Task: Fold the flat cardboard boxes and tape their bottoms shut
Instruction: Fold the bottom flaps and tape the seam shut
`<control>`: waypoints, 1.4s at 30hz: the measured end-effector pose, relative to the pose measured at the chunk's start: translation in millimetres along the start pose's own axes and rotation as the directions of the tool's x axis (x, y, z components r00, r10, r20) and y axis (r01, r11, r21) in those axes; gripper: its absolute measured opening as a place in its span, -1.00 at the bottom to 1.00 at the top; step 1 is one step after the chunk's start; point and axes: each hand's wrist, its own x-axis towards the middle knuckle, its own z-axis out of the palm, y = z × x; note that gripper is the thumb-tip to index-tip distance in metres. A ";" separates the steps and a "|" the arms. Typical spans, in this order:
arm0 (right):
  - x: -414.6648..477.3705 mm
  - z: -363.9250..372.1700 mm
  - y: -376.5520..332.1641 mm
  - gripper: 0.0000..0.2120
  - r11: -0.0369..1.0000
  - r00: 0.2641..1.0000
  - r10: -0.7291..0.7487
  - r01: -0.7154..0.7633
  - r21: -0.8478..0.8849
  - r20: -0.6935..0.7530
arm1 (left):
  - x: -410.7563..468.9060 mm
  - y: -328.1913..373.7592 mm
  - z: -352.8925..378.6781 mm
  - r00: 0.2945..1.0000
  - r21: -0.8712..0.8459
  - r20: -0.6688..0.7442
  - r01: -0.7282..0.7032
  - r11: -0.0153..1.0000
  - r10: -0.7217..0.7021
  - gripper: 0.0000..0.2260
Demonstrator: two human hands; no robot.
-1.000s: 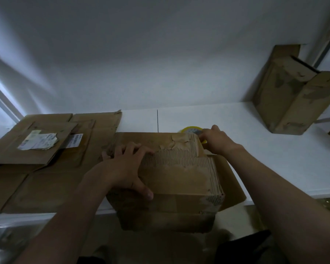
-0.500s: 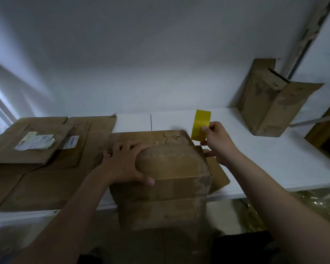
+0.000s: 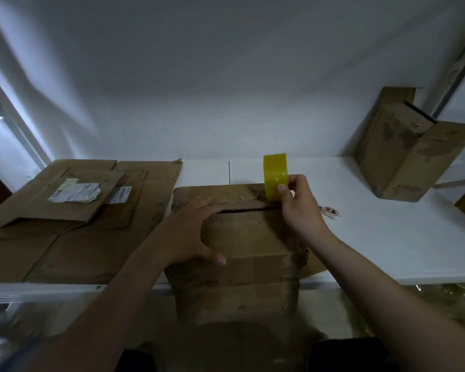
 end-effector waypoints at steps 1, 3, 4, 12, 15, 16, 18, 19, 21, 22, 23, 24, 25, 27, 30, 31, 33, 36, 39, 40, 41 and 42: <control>0.8 1.5 0.7 -0.89 1.000 1.000 -0.004 0.004 -0.003 0.004 | -0.1 -2.4 1.6 1.000 0.004 0.019 0.006 1.000 -0.006 0.13; 3.5 2.2 2.0 -0.91 1.000 1.000 -0.014 0.014 -0.027 0.006 | 0.2 -6.8 5.9 0.997 0.030 0.077 0.026 0.999 -0.028 0.19; 5.4 1.1 1.5 -0.93 0.998 1.000 -0.030 0.030 -0.057 0.005 | 0.7 -8.4 8.2 0.995 0.054 0.096 0.032 0.998 -0.037 0.22; 10.0 14.1 -37.6 -0.84 0.985 0.988 -0.140 0.132 0.115 0.061 | 4.5 -6.0 9.2 0.993 0.186 0.114 -0.002 0.982 -0.020 0.09; 6.4 26.9 -43.9 -0.80 0.984 0.980 -0.098 0.070 0.162 0.175 | 4.1 -1.0 10.1 0.995 0.163 0.095 0.025 0.986 -0.040 -0.23; 5.8 30.3 -44.3 -0.81 0.988 0.973 -0.089 0.060 0.141 0.212 | 4.4 -0.4 10.7 0.996 0.163 0.081 0.030 0.986 -0.043 -0.31; 4.5 35.6 -44.5 -0.82 0.991 0.963 -0.070 0.039 0.124 0.259 | 6.0 -3.6 12.0 0.999 0.129 0.021 0.045 0.991 -0.048 -0.36; 4.4 37.3 -43.9 -0.81 0.991 0.962 -0.065 0.032 0.127 0.266 | 6.3 -4.1 10.5 0.997 0.085 -0.057 0.051 0.995 -0.046 -0.38; 4.1 38.4 -44.1 -0.80 0.991 0.964 -0.068 0.035 0.132 0.257 | 7.9 -2.3 3.4 0.943 -0.080 -0.330 0.005 0.997 -0.031 -0.52; 4.0 38.4 -44.8 -0.81 0.990 0.965 -0.075 0.042 0.136 0.250 | 9.2 0.2 -1.7 0.887 -0.182 -0.460 -0.051 0.982 -0.040 -0.59; 3.9 39.0 -45.4 -0.82 0.989 0.966 -0.083 0.050 0.139 0.246 | 11.0 3.4 -7.1 0.827 -0.259 -0.560 -0.120 0.958 -0.048 -0.63; 2.9 39.2 -47.1 -0.85 0.988 0.964 -0.092 0.058 0.140 0.249 | 13.5 6.3 -12.3 0.782 -0.287 -0.622 -0.177 0.941 -0.043 -0.64; 1.3 40.0 -49.1 -0.88 0.987 0.960 -0.100 0.064 0.145 0.260 | 17.2 8.3 -16.2 0.762 -0.285 -0.647 -0.206 0.936 -0.030 -0.62; -3.7 40.4 -53.2 -0.90 0.987 0.945 -0.131 0.096 0.130 0.298 | 24.1 10.7 -19.7 0.778 -0.265 -0.628 -0.223 0.938 0.008 -0.57; -13.3 37.2 -62.6 -0.84 0.979 0.919 -0.204 0.201 0.044 0.337 | 29.1 9.0 -18.0 0.786 -0.270 -0.619 -0.211 0.939 -0.001 -0.58; -14.7 36.6 -64.4 -0.82 0.975 0.914 -0.217 0.216 0.043 0.341 | 28.9 8.8 -18.4 0.768 -0.291 -0.640 -0.215 0.932 -0.023 -0.62; -15.1 36.3 -65.1 -0.82 0.971 0.909 -0.238 0.236 0.048 0.343 | 27.3 9.5 -20.6 0.720 -0.307 -0.692 -0.223 0.925 -0.055 -0.75; -12.4 38.9 -60.4 -0.81 0.963 0.901 -0.265 0.266 0.046 0.345 | 24.1 9.4 -22.7 0.687 -0.318 -0.722 -0.233 0.919 -0.075 -0.88; -9.8 41.8 -54.7 -0.77 0.958 0.890 -0.285 0.279 0.071 0.356 | 23.4 5.3 -20.2 0.714 -0.338 -0.695 -0.221 0.915 -0.085 -0.80; -8.5 41.8 -51.3 -0.74 0.954 0.879 -0.293 0.293 0.058 0.377 | 22.9 3.5 -19.6 0.728 -0.360 -0.679 -0.218 0.907 -0.094 -0.77; -6.1 41.9 -46.8 -0.71 0.947 0.864 -0.299 0.319 0.019 0.404 | 22.6 0.9 -18.8 0.743 -0.384 -0.661 -0.217 0.898 -0.103 -0.75; -3.6 42.1 -41.8 -0.69 0.931 0.845 -0.309 0.362 -0.041 0.436 | 22.2 -1.9 -17.9 0.756 -0.401 -0.645 -0.213 0.891 -0.110 -0.72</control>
